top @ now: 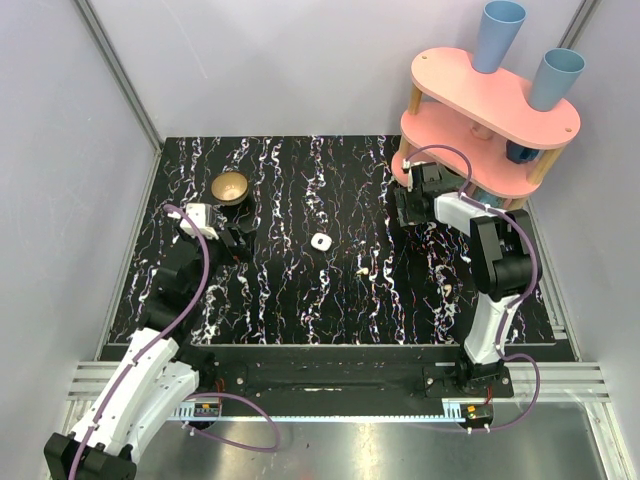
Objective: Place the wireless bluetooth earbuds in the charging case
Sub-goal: Pick up the charging case from the corner of the board.
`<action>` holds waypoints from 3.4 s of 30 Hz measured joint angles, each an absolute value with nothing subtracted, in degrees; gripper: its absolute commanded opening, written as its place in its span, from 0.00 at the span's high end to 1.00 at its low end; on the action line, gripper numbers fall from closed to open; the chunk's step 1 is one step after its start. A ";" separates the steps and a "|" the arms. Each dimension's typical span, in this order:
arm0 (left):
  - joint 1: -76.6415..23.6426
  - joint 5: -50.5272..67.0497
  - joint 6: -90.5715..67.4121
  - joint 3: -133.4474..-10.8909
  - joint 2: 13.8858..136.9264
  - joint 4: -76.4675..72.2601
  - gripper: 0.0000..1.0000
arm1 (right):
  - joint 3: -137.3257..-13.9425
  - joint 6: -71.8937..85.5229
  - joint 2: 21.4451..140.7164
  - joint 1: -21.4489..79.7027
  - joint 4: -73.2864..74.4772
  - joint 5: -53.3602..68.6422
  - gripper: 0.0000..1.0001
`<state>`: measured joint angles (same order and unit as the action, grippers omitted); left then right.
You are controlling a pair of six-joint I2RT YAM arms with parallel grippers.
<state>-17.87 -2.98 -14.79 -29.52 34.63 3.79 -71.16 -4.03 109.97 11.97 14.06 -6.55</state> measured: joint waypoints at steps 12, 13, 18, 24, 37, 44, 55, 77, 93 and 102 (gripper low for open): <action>-17.78 -2.98 -14.79 -29.52 35.05 3.79 0.01 | -72.47 -5.04 112.51 11.97 13.10 -6.44 0.29; -17.78 -2.98 -14.76 -29.52 35.05 3.77 0.01 | -72.73 -5.19 112.68 11.94 13.15 -6.39 0.29; -17.72 -2.92 -14.72 -29.52 35.24 3.79 0.01 | -73.91 -6.33 113.67 11.94 13.15 -6.39 0.33; -17.58 -2.02 -14.41 -29.52 35.62 3.81 0.01 | -73.93 -6.72 113.71 11.94 13.15 -6.33 0.33; -17.37 -1.61 -13.91 -29.58 36.77 4.40 0.01 | -73.91 -6.90 113.71 11.84 13.17 -4.95 0.39; -17.28 -1.41 -13.91 -30.11 36.84 4.67 0.01 | -73.91 -6.83 113.71 11.81 13.41 -4.38 0.33; -17.28 -1.28 -13.93 -30.28 36.80 5.19 0.01 | -73.91 -6.70 113.62 11.81 13.82 -3.73 0.33; -17.28 1.13 -13.96 -30.41 36.88 6.66 0.01 | -73.84 -5.93 113.32 11.81 15.22 -3.60 0.46; -17.26 1.28 -13.98 -30.41 38.04 6.74 0.01 | -75.59 2.24 113.32 11.81 18.57 -4.99 0.23; -17.19 1.28 -13.96 -30.41 38.44 6.76 0.01 | -76.93 10.79 114.06 11.81 21.08 -5.37 0.29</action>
<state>-17.19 1.28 -13.96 -30.41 38.44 6.76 -76.93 10.79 114.06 11.81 21.08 -5.37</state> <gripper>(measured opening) 0.988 0.739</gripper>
